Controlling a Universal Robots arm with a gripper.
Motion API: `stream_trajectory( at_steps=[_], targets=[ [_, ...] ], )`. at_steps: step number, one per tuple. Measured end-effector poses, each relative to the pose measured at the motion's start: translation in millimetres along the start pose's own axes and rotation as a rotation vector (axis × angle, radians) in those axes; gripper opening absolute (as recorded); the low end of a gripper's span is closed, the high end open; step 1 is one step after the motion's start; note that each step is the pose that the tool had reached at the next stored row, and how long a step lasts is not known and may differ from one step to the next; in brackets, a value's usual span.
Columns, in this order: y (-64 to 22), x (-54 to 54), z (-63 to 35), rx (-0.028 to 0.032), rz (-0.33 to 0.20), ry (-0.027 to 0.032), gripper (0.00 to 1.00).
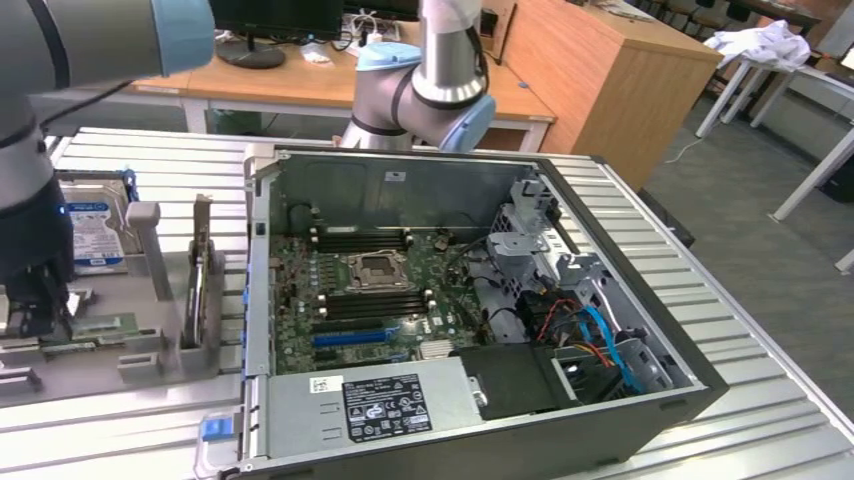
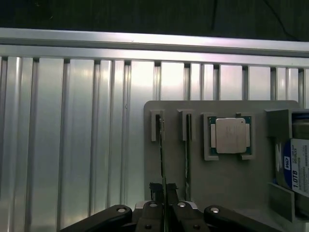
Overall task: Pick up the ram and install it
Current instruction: 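Pick up the ram and move it above insertion slot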
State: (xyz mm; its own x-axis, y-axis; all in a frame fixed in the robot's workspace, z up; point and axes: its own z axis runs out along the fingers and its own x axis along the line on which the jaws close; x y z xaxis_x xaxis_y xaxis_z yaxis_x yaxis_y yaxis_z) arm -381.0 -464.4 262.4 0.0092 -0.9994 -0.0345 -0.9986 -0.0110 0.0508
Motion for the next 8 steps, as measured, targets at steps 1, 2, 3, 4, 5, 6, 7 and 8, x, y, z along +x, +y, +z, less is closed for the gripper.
stream_trajectory(
  at_steps=[1,2,3,4,5,6,7,8],
  targets=[
    [0.0,-0.1,-4.2,-0.0004,0.0,0.0,0.14],
    [0.1,-0.3,-8.3,-0.0008,0.0,-0.0001,0.14],
    [0.1,-0.4,-12.4,-0.0014,0.0,0.0,0.14],
    [0.1,-0.6,-16.4,-0.0019,0.0,-0.0001,0.14],
    [0.1,-0.7,-19.9,-0.0024,0.0,0.0,0.14],
    [0.2,-0.8,-23.3,-0.0031,0.0,0.0,0.14],
    [0.2,-0.9,-26.8,-0.0037,0.0,-0.0001,0.14],
    [0.2,-1.0,-30.4,-0.0042,0.0,-0.0001,0.14]
  ],
)
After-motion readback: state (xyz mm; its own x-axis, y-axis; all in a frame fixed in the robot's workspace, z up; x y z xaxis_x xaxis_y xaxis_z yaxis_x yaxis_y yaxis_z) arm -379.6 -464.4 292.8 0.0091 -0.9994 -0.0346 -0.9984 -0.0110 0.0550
